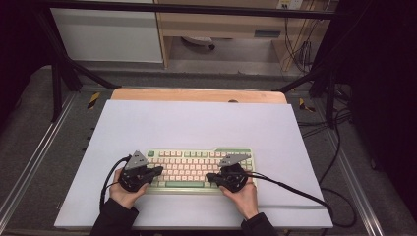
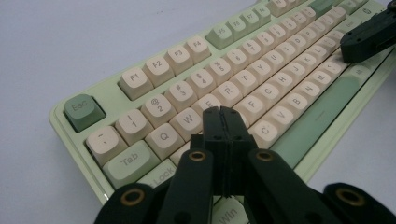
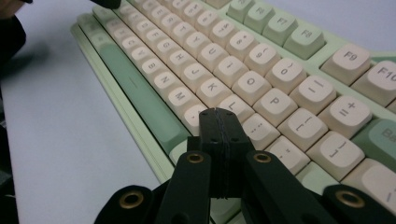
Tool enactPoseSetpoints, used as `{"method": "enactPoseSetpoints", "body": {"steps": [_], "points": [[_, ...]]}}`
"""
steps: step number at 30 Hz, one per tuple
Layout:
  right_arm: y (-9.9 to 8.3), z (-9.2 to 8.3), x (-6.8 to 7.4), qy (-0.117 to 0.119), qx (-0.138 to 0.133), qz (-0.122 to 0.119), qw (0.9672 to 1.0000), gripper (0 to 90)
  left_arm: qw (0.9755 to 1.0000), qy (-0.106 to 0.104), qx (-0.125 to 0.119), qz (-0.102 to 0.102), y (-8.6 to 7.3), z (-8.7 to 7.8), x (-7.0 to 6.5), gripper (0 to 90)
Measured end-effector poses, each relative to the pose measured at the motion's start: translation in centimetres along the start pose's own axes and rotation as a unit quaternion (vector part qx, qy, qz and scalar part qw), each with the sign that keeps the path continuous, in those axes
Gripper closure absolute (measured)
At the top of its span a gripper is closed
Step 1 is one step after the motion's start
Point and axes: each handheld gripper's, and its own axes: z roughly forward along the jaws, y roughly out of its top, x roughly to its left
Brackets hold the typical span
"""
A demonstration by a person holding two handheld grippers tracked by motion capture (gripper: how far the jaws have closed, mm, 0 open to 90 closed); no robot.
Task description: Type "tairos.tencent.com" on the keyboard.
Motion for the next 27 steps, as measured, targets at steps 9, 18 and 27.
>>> {"method": "enactPoseSetpoints", "body": {"steps": [9, 18, 27], "points": [[0.1, -0.3, 0.1, 0.001, -0.005, 0.000, 1.0000, 90.0, 1.0000, -0.002, 0.001, 0.002, 0.0, 0.0, -0.1, 90.0], [0.6, -1.5, -0.1, -0.010, -0.015, -0.006, 0.9998, 90.0, 1.0000, -0.005, -0.001, 0.001, 0.2, 0.1, -0.4, 90.0], [0.7, -2.2, -0.5, -0.013, -0.024, -0.002, 0.9996, 90.0, 0.9999, -0.013, 0.003, 0.011, 0.5, 0.7, -1.3, 90.0]]}}
